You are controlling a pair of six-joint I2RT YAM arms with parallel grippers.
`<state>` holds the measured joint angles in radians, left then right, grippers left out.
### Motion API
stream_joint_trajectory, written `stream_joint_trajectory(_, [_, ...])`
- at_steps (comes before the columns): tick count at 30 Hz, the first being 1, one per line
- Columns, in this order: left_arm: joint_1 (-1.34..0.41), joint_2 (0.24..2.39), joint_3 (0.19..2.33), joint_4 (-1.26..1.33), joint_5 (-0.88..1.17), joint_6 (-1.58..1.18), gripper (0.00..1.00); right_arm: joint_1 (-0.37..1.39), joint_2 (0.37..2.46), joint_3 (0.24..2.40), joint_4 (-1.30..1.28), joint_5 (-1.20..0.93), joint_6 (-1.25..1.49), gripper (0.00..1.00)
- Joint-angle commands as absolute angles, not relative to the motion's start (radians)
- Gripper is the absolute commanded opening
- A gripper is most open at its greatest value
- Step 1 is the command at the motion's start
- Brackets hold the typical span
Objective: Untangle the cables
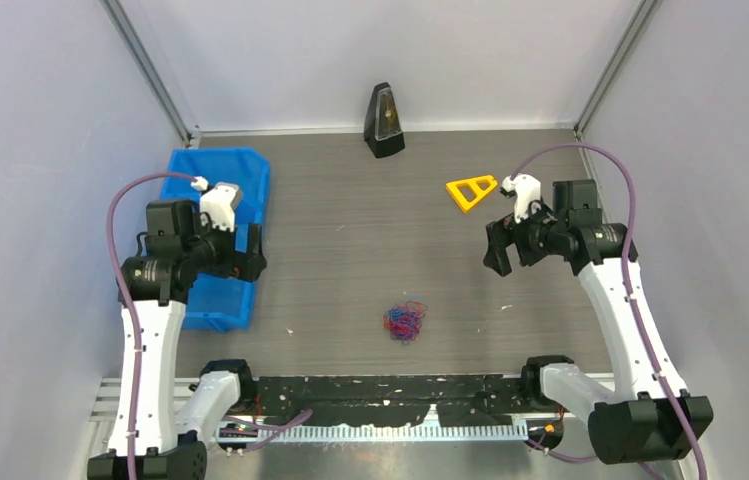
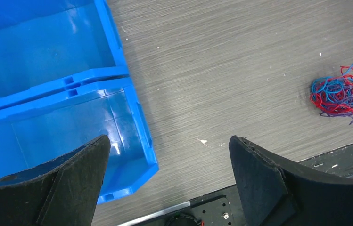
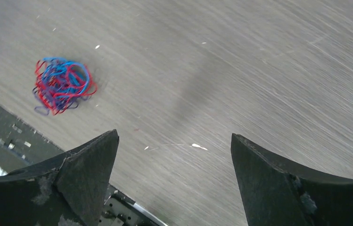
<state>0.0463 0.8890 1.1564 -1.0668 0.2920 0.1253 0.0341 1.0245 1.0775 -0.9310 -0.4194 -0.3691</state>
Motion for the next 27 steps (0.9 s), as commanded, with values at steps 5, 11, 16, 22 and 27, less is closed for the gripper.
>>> stream_joint_trajectory(5, [0.024, 0.887, 1.206, -1.08, 0.419, 0.176, 0.99, 0.291, 1.165, 1.118, -1.013, -0.479, -0.497, 0.95])
stream_joint_trajectory(11, [0.013, 0.874, 1.159, -1.036, 0.423, 0.15, 0.99, 0.522, 1.294, 1.084, -0.957, -0.423, -0.504, 0.95])
stream_joint_trajectory(16, [0.009, 0.871, 1.131, -1.009, 0.441, 0.118, 0.99, 0.694, 1.413, 1.087, -0.899, -0.391, -0.488, 0.95])
stream_joint_trajectory(22, [0.009, 0.858, 1.114, -0.992, 0.456, 0.099, 0.99, 0.802, 1.525, 1.07, -0.796, -0.357, -0.458, 0.95])
stream_joint_trajectory(27, [0.009, 0.818, 1.054, -0.935, 0.467, 0.056, 0.99, 0.843, 1.614, 1.058, -0.691, -0.351, -0.417, 0.98])
